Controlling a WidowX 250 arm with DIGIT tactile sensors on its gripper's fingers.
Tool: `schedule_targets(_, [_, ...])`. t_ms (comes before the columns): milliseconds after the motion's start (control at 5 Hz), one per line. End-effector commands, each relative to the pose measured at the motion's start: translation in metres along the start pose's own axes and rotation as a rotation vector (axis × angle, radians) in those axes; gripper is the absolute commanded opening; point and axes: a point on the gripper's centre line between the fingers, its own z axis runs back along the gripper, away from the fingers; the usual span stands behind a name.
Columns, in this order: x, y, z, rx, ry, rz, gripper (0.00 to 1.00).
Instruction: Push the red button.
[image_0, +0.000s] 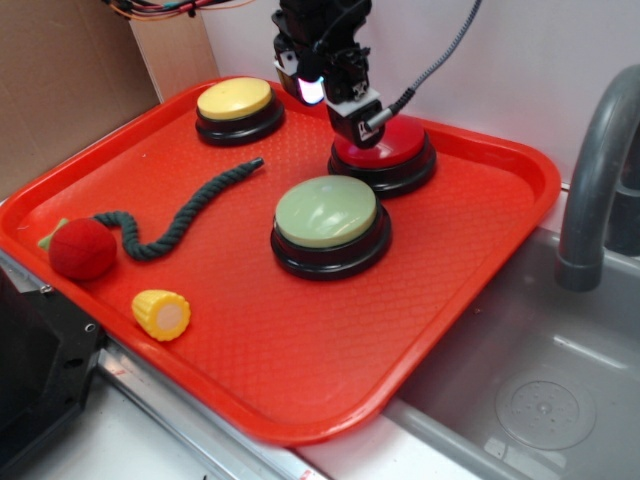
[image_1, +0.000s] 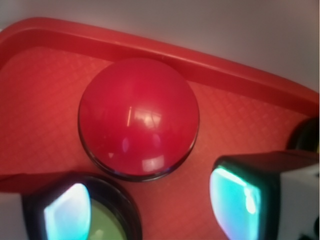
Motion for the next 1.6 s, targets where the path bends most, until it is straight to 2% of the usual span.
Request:
schedule_targets(0, [0.014, 0.008, 0.039, 0.026, -0.081, 0.048, 1.00])
schedule_targets(1000, [-0.002, 0.002, 0.097, 0.009, -0.117, 0.089, 1.00])
schedule_targets(1200, [-0.006, 0.002, 0.106, 0.030, -0.096, 0.104, 1.00])
schedule_targets(1400, [-0.011, 0.002, 0.115, 0.026, -0.092, 0.103, 1.00])
